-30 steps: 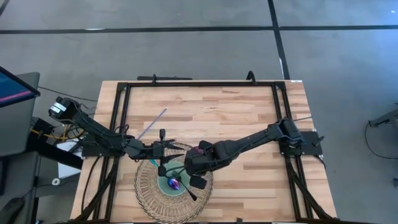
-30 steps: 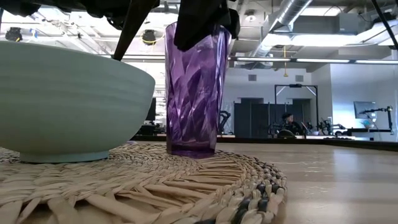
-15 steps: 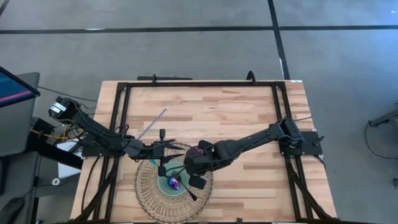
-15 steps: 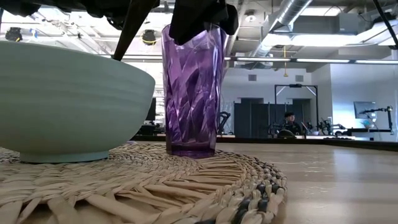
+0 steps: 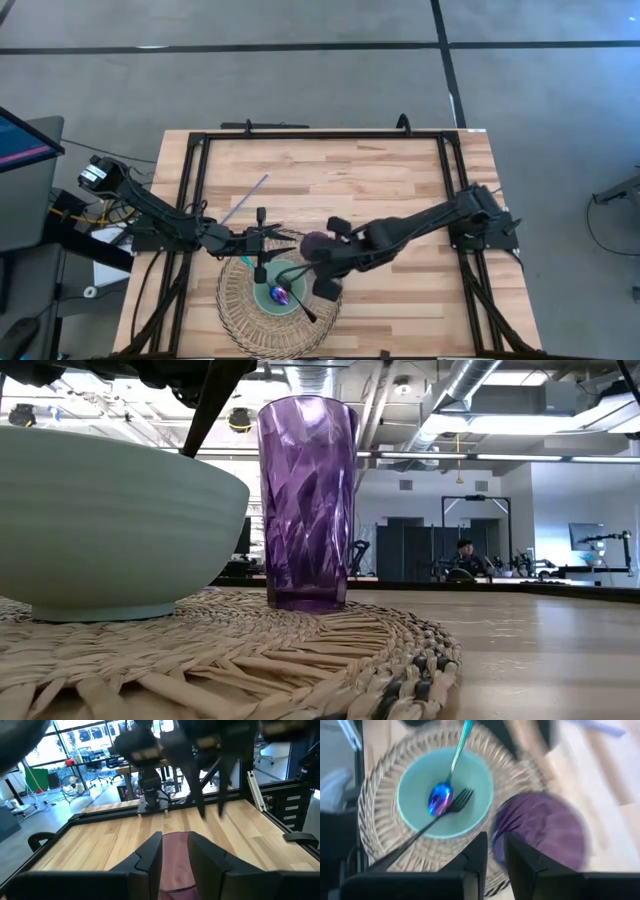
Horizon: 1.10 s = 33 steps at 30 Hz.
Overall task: Pick & Place Utensil
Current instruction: Put the violet straw into the violet cup on the brown mat
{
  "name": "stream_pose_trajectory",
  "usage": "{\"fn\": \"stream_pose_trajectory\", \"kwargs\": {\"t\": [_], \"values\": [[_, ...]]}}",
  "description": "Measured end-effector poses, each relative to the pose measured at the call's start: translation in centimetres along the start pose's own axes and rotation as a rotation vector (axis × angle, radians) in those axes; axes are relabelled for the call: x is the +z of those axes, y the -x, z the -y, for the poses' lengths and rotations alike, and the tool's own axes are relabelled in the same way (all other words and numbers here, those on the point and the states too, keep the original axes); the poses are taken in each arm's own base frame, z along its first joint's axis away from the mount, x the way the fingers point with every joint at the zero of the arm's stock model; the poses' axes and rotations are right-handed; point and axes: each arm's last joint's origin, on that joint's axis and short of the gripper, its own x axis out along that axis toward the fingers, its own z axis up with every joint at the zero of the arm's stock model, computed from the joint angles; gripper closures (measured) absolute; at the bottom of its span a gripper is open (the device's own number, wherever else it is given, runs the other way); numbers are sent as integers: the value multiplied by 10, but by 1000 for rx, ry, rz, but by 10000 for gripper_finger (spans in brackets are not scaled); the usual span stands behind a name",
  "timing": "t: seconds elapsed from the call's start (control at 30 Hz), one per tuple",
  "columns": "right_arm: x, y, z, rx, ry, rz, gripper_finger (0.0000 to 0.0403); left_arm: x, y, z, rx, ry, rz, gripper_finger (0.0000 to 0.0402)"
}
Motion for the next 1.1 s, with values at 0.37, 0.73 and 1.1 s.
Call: {"fn": "stream_pose_trajectory", "kwargs": {"t": [0.37,0.73,1.1], "values": [[-7,74,-10,-176,40,271,346,-1,0,-2,63,4,-15,309],[-49,79,-34,-311,123,277,347,12,21,-22,266,-10,-77,309],[-59,66,-5,-456,16,153,347,37,64,-64,439,11,-41,309]]}}
